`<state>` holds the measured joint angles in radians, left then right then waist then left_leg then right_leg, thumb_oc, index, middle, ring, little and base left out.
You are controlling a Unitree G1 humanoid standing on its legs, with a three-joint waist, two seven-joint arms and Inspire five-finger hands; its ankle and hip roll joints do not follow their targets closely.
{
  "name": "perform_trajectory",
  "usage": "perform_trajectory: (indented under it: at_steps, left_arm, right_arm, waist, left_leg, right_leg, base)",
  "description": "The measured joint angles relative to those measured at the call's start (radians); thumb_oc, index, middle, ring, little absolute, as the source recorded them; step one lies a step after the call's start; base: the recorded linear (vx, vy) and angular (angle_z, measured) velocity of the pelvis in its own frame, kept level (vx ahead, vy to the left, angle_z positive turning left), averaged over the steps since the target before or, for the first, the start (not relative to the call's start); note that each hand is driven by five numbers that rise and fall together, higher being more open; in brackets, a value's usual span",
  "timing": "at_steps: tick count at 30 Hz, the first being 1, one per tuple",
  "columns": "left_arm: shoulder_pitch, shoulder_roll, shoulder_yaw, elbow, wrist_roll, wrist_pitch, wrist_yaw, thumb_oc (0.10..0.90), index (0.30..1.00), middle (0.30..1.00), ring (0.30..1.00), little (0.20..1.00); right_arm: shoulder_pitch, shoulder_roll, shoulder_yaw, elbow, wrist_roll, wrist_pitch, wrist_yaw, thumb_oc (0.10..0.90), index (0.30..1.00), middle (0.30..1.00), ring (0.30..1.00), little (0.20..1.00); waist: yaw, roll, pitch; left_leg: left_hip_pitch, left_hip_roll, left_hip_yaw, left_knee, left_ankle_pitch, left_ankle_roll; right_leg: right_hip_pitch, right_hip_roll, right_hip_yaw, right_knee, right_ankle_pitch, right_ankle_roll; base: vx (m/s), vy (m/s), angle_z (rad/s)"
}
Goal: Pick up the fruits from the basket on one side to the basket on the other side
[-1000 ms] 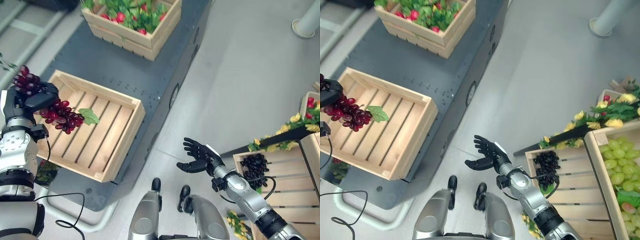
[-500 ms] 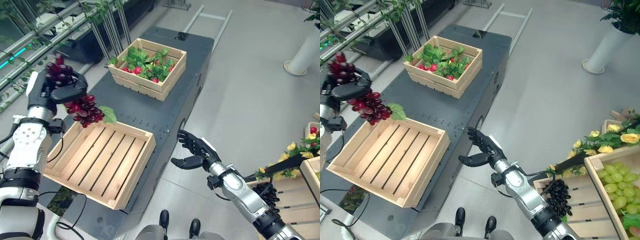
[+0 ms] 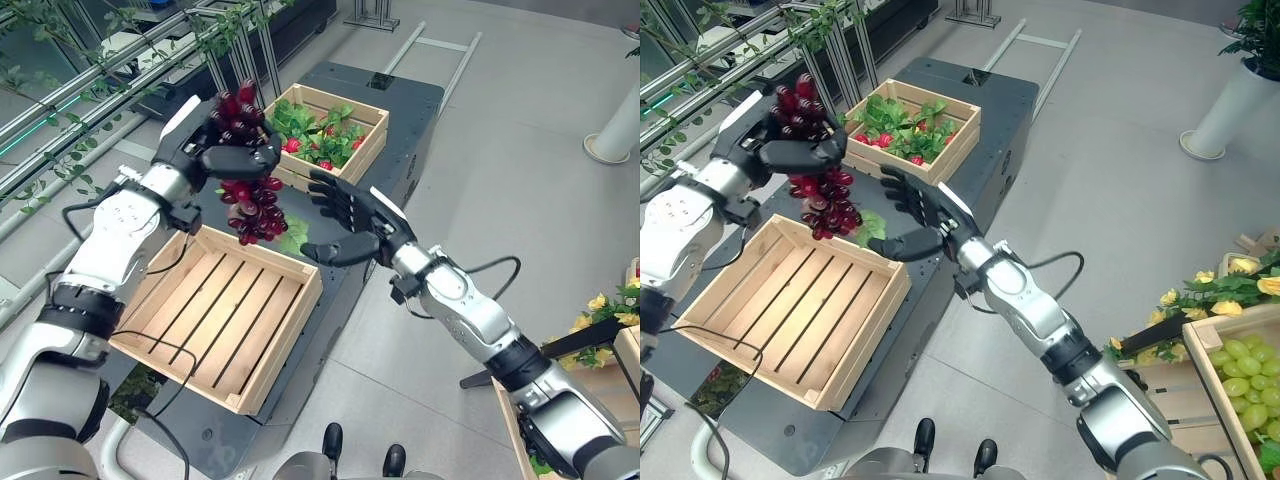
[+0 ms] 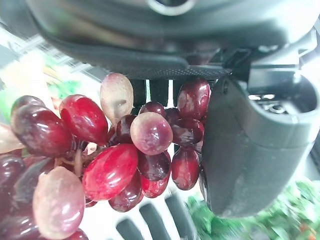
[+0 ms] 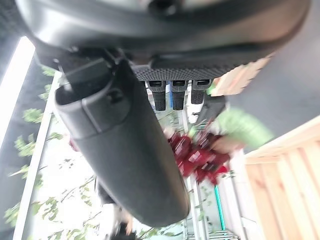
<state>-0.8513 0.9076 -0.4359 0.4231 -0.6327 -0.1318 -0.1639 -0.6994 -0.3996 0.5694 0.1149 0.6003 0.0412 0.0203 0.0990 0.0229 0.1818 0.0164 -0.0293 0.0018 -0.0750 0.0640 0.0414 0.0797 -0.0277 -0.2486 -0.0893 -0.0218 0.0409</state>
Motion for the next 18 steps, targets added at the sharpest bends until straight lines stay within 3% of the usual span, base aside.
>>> perform_trajectory:
  at_steps: [5,18]
  left_arm:
    - [-0.040,-0.079,0.000,0.000,0.001,0.020,0.018,0.400,0.300,0.300,0.300,0.300]
    - [-0.044,-0.242,-0.037,0.008,0.003,0.020,0.030,0.400,0.300,0.300,0.300,0.300]
  right_arm:
    - [-0.044,0.016,0.000,0.048,-0.003,0.009,-0.071,0.800,0.900,0.900,0.900,0.900]
    - [-0.050,0.056,0.002,0.128,0.040,0.072,-0.123,0.800,0.900,0.900,0.900,0.900]
  waist:
    - [-0.006,0.000,-0.005]
    - [-0.030,0.001,-0.005]
  left_leg:
    - [0.003,0.000,0.000,0.000,0.000,0.000]
    - [0.015,0.001,0.004,-0.005,0.000,0.000]
  right_leg:
    - [0.001,-0.001,0.007,0.000,0.001,0.001]
    - [0.000,-0.002,0.030,0.000,0.006,0.004]
  base:
    - [-0.02,-0.016,-0.03]
    - [-0.01,-0.002,-0.05]
